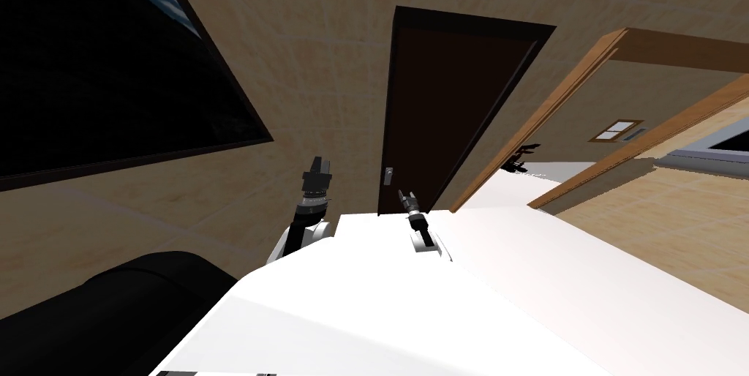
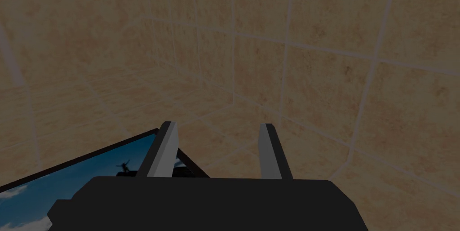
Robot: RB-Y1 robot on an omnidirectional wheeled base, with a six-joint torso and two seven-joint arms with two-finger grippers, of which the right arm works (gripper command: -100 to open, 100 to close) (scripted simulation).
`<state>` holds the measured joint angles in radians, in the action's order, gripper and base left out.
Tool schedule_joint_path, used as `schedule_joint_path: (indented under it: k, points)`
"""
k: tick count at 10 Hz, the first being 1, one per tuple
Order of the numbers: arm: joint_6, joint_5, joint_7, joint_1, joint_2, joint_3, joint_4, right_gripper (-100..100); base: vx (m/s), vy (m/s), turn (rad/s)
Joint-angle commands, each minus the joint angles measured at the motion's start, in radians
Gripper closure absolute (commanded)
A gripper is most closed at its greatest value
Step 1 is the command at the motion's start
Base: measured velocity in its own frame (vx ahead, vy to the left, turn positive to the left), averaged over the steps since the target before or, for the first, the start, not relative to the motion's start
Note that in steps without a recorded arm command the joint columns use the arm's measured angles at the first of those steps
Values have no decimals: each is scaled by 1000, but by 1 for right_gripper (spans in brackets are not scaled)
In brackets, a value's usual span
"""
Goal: Pull the door open
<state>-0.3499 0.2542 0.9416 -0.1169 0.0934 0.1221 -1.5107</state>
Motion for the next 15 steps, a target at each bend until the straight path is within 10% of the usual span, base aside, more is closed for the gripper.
schedule_joint_path:
  k: [1, 15]
  points:
    - [4, 11, 31, 13, -5, 4, 26, -100, 101, 36, -23]
    - [44, 83, 230, 98, -19, 15, 191, -100, 108, 37, -25]
